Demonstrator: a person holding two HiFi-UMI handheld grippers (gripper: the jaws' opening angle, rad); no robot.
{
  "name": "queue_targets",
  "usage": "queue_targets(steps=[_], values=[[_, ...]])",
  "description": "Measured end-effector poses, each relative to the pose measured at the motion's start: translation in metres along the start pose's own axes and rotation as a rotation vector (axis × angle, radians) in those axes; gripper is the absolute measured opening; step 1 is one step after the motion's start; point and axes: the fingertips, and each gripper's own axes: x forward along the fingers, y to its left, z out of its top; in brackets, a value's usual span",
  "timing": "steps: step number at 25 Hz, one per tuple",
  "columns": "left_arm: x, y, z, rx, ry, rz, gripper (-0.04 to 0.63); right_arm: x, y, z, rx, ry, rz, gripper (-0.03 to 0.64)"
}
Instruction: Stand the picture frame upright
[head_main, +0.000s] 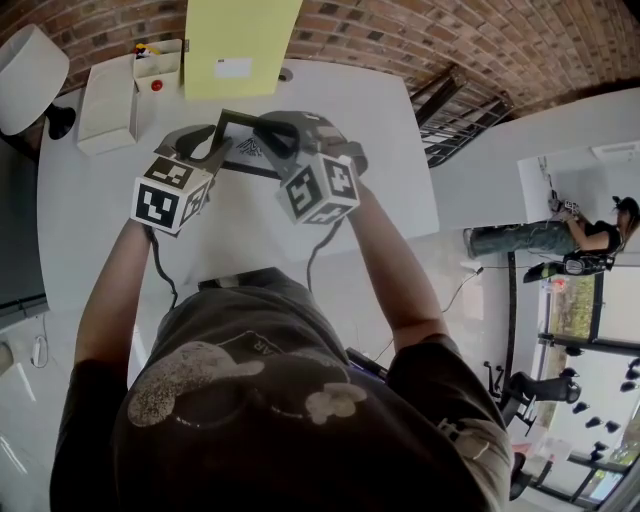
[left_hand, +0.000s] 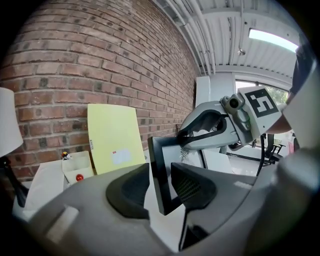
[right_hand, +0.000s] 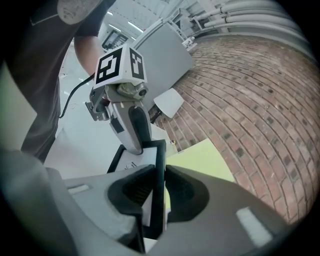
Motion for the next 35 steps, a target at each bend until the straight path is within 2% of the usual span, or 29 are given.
queue_targets(steps=[2, 5, 8, 13, 15, 19, 22, 26, 29, 32, 35], values=[[0.002, -0.001, -0.002, 0.006, 0.01, 0.018, 0.135, 0.002, 0.0, -0.001, -0.015, -0.007, 0.005, 0.072], [0.0, 0.002, -0.002, -0.027, -0.003, 0.04, 0.107, 0.004, 0.0, -0.003, -0.02, -0.017, 0.014, 0.074], [-0.002, 0.006, 0.003, -0.073, -0.024, 0.052, 0.089, 0.007, -0.004, -0.005, 0.006, -0.034, 0.021, 0.075], [0.002, 0.009, 0.003, -0.077, -0.042, 0.092, 0.087, 0.014, -0.006, -0.01, 0.06, -0.047, 0.011, 0.077], [0.002, 0.013, 0.002, -0.083, -0.048, 0.111, 0.087, 0.016, -0.011, -0.01, 0.125, -0.082, 0.004, 0.089], [0.004, 0.024, -0.003, -0.111, -0.048, 0.147, 0.087, 0.015, -0.024, -0.024, 0.256, -0.103, 0.005, 0.162], [0.005, 0.038, -0.006, -0.133, -0.053, 0.182, 0.087, 0.018, -0.032, -0.041, 0.349, -0.102, 0.009, 0.167], [0.002, 0.058, -0.007, -0.166, -0.089, 0.228, 0.087, 0.028, -0.031, -0.067, 0.542, -0.076, 0.054, 0.176], [-0.001, 0.065, -0.003, -0.195, -0.148, 0.227, 0.087, 0.038, -0.028, -0.087, 0.699, -0.062, 0.085, 0.176], [0.001, 0.07, -0.001, -0.216, -0.182, 0.215, 0.087, 0.047, -0.029, -0.087, 0.843, -0.113, 0.128, 0.176], [0.011, 0.074, -0.004, -0.224, -0.176, 0.2, 0.087, 0.057, -0.028, -0.08, 0.896, -0.174, 0.197, 0.176]])
